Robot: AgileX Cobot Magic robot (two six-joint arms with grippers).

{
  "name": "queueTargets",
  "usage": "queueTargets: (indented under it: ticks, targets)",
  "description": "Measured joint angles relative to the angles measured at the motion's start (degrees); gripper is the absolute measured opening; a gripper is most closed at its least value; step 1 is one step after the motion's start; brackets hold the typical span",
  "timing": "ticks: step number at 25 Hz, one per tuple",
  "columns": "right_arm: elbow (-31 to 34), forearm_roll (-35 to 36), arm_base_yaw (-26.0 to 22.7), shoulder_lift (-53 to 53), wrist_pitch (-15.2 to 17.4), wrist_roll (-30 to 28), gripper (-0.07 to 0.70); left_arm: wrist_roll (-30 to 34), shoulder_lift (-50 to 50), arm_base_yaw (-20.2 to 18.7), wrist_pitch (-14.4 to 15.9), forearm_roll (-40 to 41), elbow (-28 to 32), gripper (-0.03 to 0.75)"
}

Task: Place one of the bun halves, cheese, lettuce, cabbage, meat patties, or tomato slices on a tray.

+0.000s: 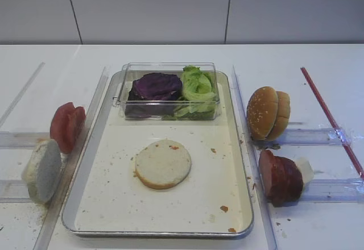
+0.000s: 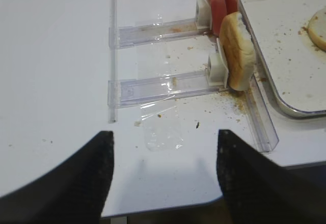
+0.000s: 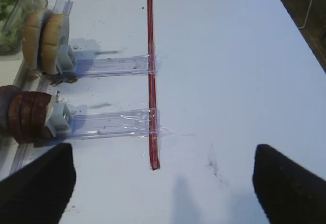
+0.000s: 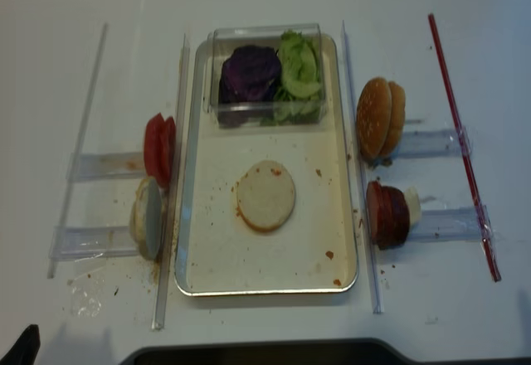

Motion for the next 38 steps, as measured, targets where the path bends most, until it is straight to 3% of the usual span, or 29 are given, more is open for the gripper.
queueTargets:
  ticks: [10,38]
  targets:
    - [0.0,0.0,0.0,0.0,0.0,0.0,0.692,0.0,0.0,-1.7,-0.3,-0.1,0.0,0.441]
    - [0.0,0.0,0.0,0.0,0.0,0.0,0.692,-4.0,0.0,-1.7,-0.4,1.3,0.0,0.442]
